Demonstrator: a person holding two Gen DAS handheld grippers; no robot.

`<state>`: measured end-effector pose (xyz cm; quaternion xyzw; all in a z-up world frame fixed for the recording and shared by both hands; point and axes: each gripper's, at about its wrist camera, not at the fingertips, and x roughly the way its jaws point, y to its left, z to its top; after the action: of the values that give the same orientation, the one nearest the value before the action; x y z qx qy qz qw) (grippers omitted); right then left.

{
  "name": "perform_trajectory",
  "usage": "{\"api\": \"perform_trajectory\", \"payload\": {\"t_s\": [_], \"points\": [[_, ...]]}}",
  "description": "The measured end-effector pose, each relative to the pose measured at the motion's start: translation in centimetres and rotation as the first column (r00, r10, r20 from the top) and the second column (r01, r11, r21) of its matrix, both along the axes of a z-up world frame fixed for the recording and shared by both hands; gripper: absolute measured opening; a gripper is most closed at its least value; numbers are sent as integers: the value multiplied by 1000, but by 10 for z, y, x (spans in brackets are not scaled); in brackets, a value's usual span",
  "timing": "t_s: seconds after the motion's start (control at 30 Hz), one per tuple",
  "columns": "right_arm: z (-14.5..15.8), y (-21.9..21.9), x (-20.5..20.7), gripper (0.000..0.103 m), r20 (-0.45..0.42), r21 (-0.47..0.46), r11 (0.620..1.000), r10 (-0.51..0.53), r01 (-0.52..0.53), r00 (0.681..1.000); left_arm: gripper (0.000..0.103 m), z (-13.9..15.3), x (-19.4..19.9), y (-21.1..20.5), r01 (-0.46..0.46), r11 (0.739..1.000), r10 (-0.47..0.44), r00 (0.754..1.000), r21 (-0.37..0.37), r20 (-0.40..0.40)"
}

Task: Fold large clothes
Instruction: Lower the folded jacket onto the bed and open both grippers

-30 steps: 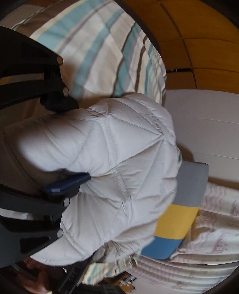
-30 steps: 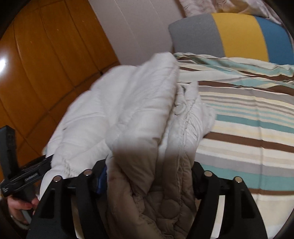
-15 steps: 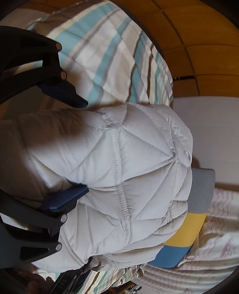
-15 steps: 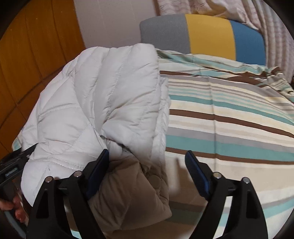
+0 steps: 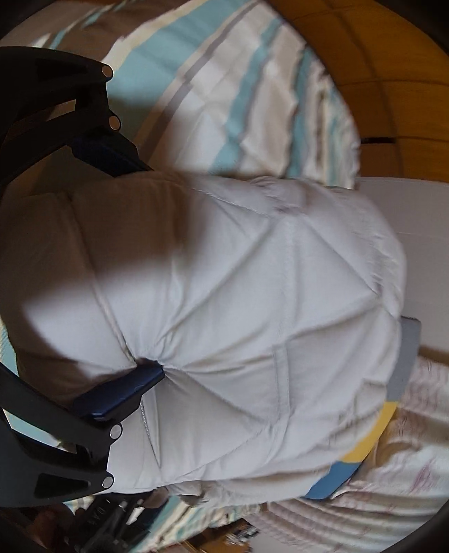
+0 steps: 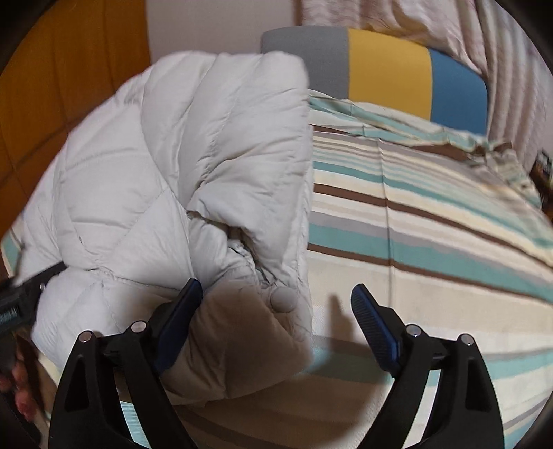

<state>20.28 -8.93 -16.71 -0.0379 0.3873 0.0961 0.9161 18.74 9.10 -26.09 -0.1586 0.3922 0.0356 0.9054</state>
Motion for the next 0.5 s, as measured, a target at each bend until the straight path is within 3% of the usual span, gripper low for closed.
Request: {"api": "perform_trajectory", "payload": {"t_s": [0.07,0.2,0.37,0.5], "points": [[-4,-2,1,87,-5,10,1000,-4,4,1000,100,-1,-1,-4,-12,1000,11,1000,25,6],[-6,-10,7,92,-18,48,999,-11,12,1000,100,6,-9,-22,-37,987,31,999,159,38],[2,-21,-3,98,0,102,994,-35,35,999,100,17,-26,-21,-89,990,87,996,107,27],[11,-36,-20,101,-19,191,979,-76,79,997,100,29,-46,-25,-110,985,103,993,132,60]]}}
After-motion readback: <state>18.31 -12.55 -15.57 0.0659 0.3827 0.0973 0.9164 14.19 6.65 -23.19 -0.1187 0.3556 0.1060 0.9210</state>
